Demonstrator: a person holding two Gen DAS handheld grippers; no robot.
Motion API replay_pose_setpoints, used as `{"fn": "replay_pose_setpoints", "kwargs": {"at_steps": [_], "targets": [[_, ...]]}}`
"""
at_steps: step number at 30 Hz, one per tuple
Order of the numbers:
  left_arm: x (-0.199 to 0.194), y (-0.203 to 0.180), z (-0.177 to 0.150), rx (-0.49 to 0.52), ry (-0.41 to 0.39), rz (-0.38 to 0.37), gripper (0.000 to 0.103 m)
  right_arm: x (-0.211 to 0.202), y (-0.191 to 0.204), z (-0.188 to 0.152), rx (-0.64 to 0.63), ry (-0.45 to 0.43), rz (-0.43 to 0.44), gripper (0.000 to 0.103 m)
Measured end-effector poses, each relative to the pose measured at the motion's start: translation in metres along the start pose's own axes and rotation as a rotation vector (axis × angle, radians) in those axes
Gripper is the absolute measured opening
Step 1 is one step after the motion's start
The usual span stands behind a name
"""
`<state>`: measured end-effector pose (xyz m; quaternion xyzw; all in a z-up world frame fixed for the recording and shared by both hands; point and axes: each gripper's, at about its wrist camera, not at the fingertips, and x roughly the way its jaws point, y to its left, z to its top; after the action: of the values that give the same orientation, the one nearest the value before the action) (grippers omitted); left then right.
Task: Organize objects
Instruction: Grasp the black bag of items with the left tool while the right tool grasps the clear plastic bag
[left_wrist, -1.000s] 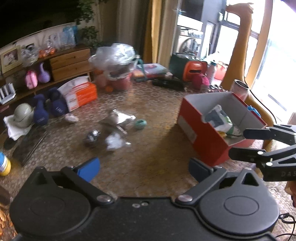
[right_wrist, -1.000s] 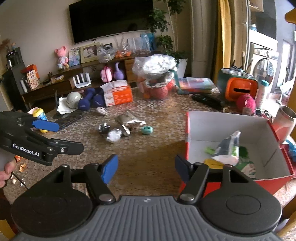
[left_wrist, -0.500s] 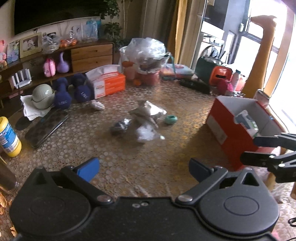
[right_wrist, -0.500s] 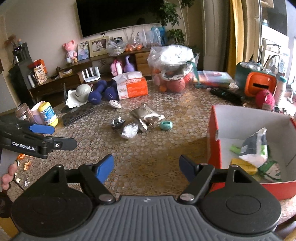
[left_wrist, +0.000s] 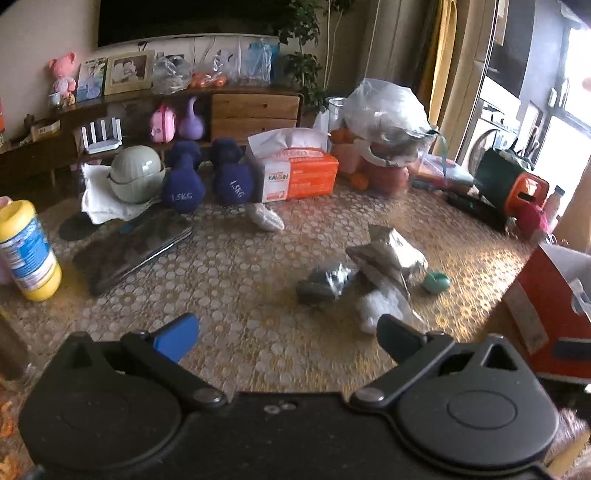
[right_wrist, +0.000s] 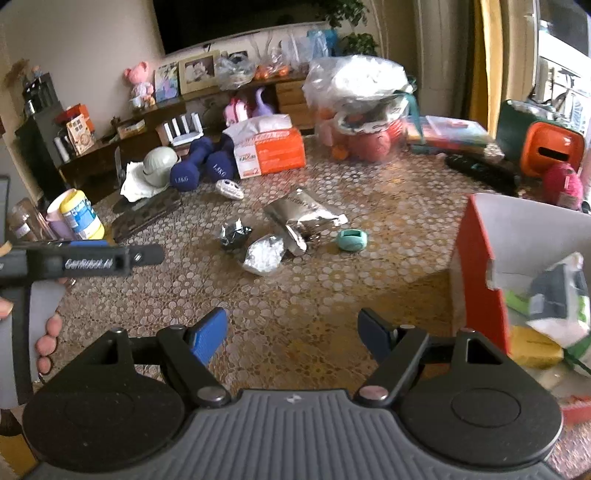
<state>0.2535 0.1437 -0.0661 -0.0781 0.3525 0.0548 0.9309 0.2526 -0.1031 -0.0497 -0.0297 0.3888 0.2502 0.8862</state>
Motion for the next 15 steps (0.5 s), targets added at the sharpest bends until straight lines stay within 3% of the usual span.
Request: {"fn": "replay_pose_setpoints", "kwargs": {"at_steps": [7, 15], "targets": [[0.036, 0.0, 0.009, -0.054, 0.013, -0.037, 0.102, 0.048, 0.003, 0.012, 0.015, 0.034, 0.029, 0.078], [0.075, -0.012, 0.018, -0.043, 0.052, -0.034, 0.102, 0.101, 0.013, 0.021, -0.019, 0.035, 0.055, 0.078]]}}
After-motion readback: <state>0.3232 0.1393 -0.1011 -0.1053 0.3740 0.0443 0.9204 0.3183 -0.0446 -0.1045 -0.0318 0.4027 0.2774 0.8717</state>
